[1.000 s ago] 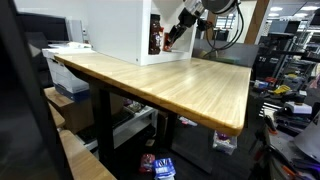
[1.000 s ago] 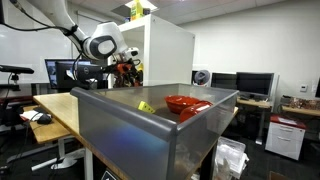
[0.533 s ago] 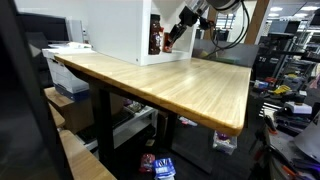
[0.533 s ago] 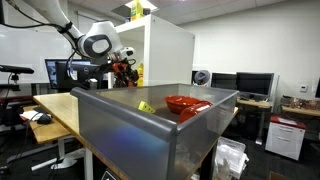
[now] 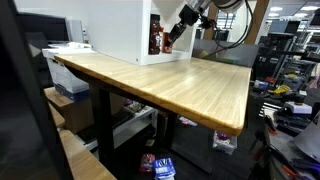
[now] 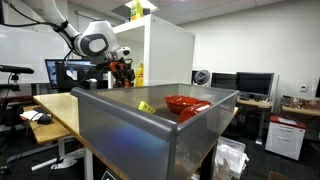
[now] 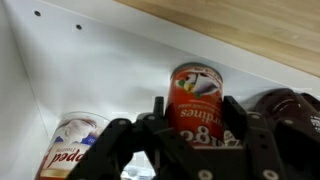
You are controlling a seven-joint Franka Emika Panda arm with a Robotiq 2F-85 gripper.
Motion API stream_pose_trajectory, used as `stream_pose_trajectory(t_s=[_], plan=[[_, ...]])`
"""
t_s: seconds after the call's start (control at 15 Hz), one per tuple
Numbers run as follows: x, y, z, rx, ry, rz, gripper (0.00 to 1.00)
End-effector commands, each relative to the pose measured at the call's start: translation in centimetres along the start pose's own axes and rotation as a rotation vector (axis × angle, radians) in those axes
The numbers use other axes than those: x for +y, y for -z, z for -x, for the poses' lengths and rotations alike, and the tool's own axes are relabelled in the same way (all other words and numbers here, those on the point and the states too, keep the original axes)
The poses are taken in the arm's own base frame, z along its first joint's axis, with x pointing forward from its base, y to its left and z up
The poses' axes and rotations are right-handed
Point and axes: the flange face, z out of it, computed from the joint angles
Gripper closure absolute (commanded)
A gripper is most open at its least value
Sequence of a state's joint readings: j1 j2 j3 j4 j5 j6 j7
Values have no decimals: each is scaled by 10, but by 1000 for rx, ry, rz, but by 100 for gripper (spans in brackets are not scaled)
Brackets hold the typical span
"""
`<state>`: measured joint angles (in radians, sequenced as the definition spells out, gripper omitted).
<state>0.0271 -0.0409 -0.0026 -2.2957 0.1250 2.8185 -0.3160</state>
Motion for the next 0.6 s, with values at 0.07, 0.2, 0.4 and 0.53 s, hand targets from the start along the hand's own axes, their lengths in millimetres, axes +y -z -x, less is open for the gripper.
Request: stream_pose_trajectory(t_s=[0.07, 0.2, 0.4, 0.53], plan=[[-9, 7, 5, -8, 38, -15, 65], [-11, 7, 5, -9, 48, -11, 65], [-15, 5, 5, -12, 62, -10, 65], [-18, 4, 5, -15, 73, -7, 65]])
